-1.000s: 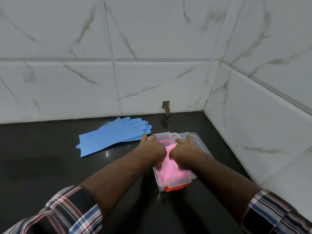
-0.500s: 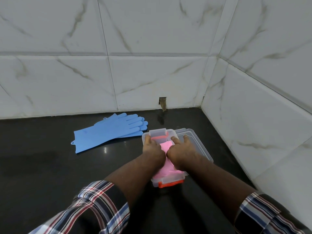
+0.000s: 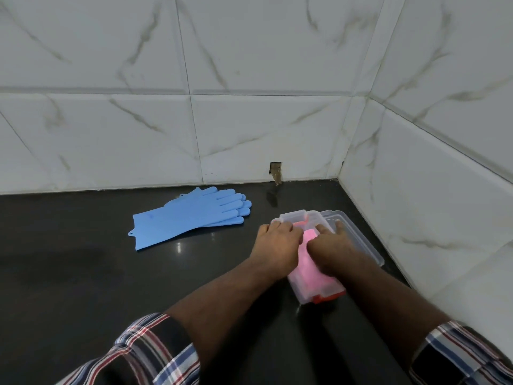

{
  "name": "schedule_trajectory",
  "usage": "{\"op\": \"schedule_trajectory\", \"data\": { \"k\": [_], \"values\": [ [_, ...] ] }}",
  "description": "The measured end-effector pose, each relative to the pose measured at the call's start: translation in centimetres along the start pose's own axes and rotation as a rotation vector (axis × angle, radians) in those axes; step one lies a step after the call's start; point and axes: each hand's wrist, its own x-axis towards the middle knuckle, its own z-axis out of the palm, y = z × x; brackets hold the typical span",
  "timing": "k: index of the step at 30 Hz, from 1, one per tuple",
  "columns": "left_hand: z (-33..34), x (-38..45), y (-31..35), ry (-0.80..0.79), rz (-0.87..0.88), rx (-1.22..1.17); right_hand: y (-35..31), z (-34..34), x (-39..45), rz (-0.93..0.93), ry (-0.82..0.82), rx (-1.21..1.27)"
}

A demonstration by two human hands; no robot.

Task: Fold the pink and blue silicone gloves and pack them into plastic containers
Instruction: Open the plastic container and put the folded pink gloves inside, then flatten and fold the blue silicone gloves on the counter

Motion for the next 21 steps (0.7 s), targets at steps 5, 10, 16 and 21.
{"op": "schedule_trajectory", "data": {
  "k": [5,10,16,21],
  "values": [
    [-1.1,-2.1,-4.2,0.167,-0.146,-0.204,-0.3,-3.1,0.4,0.176,0.18,0.31],
    [-1.3,-4.4,-11.0,0.1,-0.365,-0.119,-6.5,-7.1,2.2,0.101,0.337,0.618],
    [-0.9,-6.6,-17.2,-0.081,-0.498,-0.04,-13.4,-7.1,6.4,0.061,0.221,0.698],
    [-0.7,-6.8,-20.4,-0.08,-0.493,-0.009,-14.6,-6.5,9.3,0.097,0.256,0.754]
  ]
}}
